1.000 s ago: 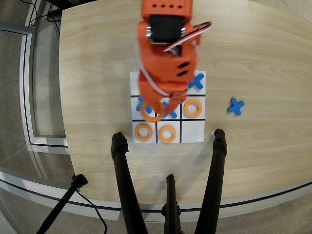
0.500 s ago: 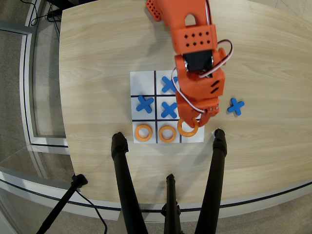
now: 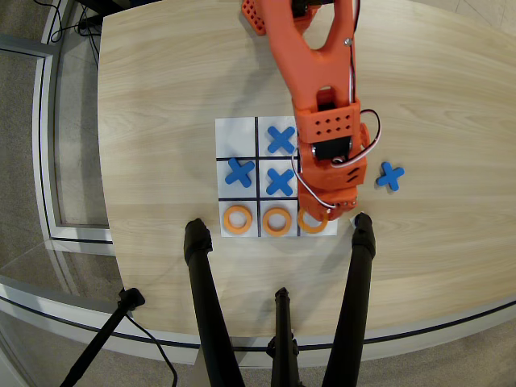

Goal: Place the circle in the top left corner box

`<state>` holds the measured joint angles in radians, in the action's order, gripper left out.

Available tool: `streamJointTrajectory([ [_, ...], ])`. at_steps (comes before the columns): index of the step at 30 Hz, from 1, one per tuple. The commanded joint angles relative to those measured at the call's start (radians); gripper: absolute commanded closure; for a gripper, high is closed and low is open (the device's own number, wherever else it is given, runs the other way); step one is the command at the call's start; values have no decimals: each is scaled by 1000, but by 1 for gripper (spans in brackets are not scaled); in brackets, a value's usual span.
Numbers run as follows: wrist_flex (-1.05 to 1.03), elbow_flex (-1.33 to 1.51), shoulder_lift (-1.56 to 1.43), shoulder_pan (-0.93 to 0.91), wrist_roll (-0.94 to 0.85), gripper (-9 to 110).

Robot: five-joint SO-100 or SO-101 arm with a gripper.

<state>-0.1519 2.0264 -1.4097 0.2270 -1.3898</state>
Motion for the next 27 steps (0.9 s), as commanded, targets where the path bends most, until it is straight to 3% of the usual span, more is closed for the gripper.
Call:
streamJointTrajectory([
  [1, 57, -43, 9, 8, 5, 102],
  [27, 184, -31, 135, 9, -3, 102],
])
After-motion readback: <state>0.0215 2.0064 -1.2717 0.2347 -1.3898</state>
